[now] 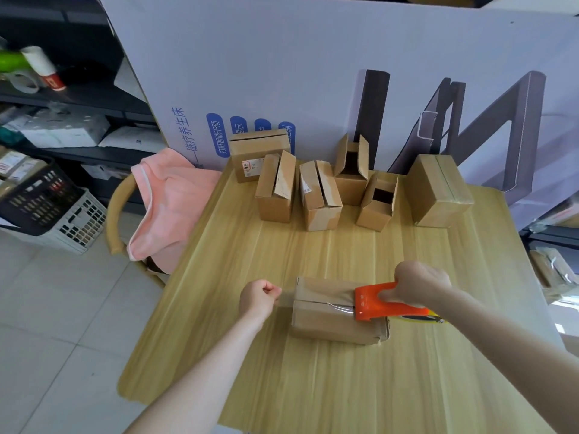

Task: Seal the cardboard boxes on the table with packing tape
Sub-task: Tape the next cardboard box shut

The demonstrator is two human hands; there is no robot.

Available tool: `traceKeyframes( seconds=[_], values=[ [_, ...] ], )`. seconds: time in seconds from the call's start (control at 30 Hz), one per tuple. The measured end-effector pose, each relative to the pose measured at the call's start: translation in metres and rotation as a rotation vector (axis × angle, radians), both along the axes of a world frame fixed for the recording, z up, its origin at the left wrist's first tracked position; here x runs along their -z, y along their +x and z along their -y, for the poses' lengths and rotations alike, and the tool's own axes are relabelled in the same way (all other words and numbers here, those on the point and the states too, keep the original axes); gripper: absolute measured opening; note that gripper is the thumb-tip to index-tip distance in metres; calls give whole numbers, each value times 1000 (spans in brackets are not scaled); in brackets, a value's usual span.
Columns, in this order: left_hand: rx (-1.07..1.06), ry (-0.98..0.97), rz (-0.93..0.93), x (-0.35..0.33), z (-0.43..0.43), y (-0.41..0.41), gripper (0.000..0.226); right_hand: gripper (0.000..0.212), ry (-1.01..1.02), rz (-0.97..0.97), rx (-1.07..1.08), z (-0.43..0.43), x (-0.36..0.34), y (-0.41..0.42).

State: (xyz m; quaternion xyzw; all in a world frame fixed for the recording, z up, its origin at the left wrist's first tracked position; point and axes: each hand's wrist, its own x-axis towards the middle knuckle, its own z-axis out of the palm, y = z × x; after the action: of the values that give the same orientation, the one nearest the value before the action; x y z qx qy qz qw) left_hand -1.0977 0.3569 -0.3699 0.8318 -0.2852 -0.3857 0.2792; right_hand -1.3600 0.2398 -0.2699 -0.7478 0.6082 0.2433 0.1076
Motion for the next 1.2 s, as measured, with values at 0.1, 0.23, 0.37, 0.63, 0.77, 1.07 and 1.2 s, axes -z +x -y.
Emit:
traceKeyframes(
  seconds=[0.1,0.23,0.37,0.63,0.77,1.07,1.2],
  values=[
    [-20,-4,-7,8,2,-4,12,42,-38,4,-2,-2,4,-3],
    [-74,2,-66,16,4,-11,9,41,-49,12,-1,-2,5,-3],
    [-134,-7,-107,23,6,-23,8,42,-43,15,5,-2,4,-3],
    [-212,-71,-47,31,1,-43,8,40,-42,30,25,-4,6,-3],
    [-138,79,-55,35,-1,-34,63,42,-28,20,27,-2,6,-1],
    [-13,-213,-14,17,-7,-80,48,44,-17,56,64,-2,4,-5],
    [119,-136,-24,20,1,-70,51,48,3,82,119,-9,8,-6]
  ],
)
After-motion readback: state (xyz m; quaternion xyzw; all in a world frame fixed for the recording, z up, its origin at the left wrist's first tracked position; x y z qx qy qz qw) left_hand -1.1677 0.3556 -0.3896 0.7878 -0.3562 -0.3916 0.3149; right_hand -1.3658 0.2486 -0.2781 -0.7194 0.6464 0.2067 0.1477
